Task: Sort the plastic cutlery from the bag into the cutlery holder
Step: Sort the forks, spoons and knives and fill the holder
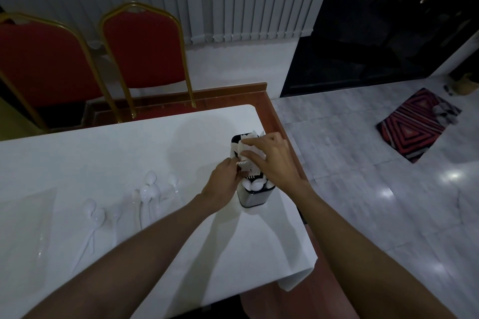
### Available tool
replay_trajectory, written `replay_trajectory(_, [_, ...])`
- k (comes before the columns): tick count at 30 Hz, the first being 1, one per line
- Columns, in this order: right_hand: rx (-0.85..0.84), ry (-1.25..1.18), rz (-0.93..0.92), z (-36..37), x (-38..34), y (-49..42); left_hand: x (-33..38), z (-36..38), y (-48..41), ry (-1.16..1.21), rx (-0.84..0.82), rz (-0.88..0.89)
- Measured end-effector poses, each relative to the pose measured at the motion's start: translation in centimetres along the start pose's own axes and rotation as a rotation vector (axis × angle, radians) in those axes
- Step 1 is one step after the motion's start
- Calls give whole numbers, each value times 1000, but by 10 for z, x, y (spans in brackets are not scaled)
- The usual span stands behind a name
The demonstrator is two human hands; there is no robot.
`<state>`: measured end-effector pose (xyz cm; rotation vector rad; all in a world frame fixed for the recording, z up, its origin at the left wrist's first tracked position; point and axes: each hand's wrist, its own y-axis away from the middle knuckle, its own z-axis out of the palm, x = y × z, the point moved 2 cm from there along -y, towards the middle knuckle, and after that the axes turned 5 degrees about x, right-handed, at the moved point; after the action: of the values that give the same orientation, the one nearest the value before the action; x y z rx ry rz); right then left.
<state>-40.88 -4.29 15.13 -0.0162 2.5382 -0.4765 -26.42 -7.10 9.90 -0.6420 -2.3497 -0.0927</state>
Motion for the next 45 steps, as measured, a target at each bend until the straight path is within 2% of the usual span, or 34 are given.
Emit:
replay_trajectory(5, [56, 8, -33, -3, -7, -8, -1, -3, 0, 18, -12, -5])
replay_trajectory(10, [152, 38, -64, -9, -3, -2, 4, -15, 5, 65, 116, 37])
replay_trajectory(15, [4, 64, -36, 9, 8, 6, 9, -18, 7, 57, 154, 96])
replay_trajectory(20, [-5, 137, -71, 3, 12, 5, 12, -28, 9, 225, 149, 63])
replay_trajectory(24, [-114, 167, -54, 4, 17, 11, 5, -36, 13, 381, 254, -83])
replay_trajectory(26, [-105, 106, -5, 1, 14, 12, 3, -41, 12, 487, 339, -173])
replay_trajectory(28, [-90, 70, 14, 1, 14, 12, 1, -45, 11, 522, 357, -202])
replay_trajectory(33, [-97, 33, 33, 0, 15, 12, -4, -38, 8, 362, 191, -129])
replay_trajectory(37, [-86, 31, 22, 1, 14, 13, 9, -20, 1, 201, 43, 10])
replay_trajectory(39, [-80, 43, 6, 0, 13, 13, 8, -12, -1, 126, 34, 54])
replay_trajectory(45, [-72, 55, -27, -3, 13, 19, -20, 6, 1, -27, -23, 6])
